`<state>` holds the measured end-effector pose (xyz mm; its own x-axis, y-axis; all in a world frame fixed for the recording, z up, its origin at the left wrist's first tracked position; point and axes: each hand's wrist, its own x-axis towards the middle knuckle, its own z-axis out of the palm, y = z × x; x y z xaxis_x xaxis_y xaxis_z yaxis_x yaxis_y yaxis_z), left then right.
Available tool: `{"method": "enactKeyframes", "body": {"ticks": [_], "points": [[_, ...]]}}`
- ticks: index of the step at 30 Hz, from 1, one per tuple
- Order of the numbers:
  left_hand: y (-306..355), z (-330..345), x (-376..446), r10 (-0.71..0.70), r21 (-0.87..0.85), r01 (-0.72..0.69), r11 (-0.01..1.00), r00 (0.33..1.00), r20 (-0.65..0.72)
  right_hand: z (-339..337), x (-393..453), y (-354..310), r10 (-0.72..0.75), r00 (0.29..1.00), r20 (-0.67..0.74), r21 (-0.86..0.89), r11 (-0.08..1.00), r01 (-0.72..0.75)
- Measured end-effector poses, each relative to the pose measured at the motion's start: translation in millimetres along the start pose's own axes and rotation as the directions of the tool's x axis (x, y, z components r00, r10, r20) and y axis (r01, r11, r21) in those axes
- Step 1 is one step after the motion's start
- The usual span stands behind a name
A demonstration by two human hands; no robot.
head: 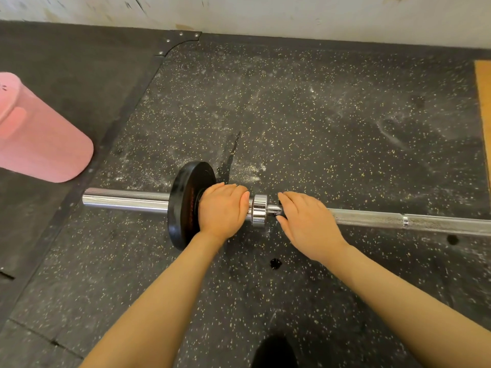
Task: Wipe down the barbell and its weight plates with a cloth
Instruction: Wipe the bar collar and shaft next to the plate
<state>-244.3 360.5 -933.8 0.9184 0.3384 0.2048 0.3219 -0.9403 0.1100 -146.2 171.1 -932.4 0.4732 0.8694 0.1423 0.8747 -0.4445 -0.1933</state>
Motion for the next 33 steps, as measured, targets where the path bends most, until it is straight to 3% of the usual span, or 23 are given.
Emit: {"method": "enactKeyframes", "body": {"ticks": [7, 14, 22, 33], "points": [[-1.7, -0.4, 11.1, 0.023, 0.003, -0.023, 1.000, 0.998, -0.059, -6.5, -3.6, 30.5, -0.074, 0.994, 0.086, -0.047, 0.996, 0.078], [-1.6, 1.3, 18.5, 0.023, 0.028, -0.022, 0.999, 0.999, -0.036, -14.4, -24.9, 67.9, -0.046, 0.998, 0.046, -0.095, 0.994, 0.050], [-5.0, 4.0, 24.9, 0.034, 0.050, -0.034, 0.998, 0.999, 0.005, 7.9, 6.0, 20.2, -0.154, 0.988, -0.011, -0.156, 0.976, 0.151], [-7.1, 3.6, 36.2, 0.048, 0.024, -0.048, 0.999, 0.999, -0.018, -1.9, -21.4, 62.1, -0.056, 0.998, 0.013, -0.158, 0.986, 0.057]]}}
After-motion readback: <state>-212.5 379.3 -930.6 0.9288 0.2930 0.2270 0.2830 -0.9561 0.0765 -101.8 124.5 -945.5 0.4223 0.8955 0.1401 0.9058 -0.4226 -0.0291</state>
